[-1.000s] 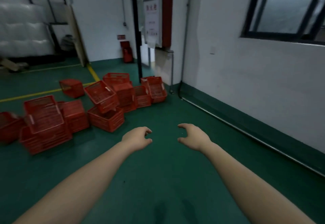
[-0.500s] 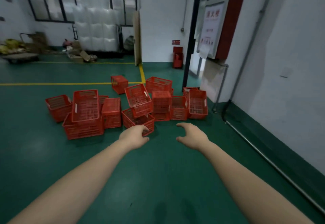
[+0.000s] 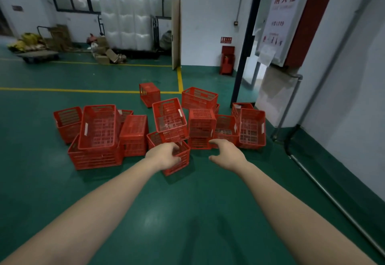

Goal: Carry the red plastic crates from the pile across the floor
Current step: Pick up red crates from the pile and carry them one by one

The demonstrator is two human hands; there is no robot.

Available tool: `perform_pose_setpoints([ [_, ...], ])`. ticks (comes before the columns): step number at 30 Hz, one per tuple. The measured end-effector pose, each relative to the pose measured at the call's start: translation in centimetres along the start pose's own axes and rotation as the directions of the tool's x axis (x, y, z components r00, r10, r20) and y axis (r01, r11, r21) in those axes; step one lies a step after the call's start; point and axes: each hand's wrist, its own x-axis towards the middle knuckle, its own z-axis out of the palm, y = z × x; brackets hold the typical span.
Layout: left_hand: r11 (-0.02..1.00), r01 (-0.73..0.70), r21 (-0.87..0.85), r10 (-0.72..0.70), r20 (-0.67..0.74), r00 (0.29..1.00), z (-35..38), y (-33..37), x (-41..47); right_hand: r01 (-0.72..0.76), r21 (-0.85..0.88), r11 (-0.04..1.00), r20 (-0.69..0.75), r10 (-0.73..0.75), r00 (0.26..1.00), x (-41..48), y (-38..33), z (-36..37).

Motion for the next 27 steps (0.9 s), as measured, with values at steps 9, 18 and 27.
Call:
perform_pose_setpoints([
  [9, 1.000, 0.021, -0.003, -0.021, 0.082, 0.996, -2.7, -0.2, 20.4, -0.003, 0.031, 1.000, 0.009, 0.003, 1.000, 19.1, 4.5, -2.4],
  [18, 0.990, 0.134, -0.033, -0.132, 0.062, 0.989, -2.7, 1.7, 41.7, 0.104, -0.006, 0.995, 0.069, -0.103, 0.992, 42.2, 12.2, -4.9],
  [27, 0.966, 0.239, -0.097, -0.233, 0.061, 0.970, -3.7, 3.2, 57.8, 0.220, -0.064, 0.973, 0.170, -0.206, 0.964, 61.3, 16.8, -7.6],
])
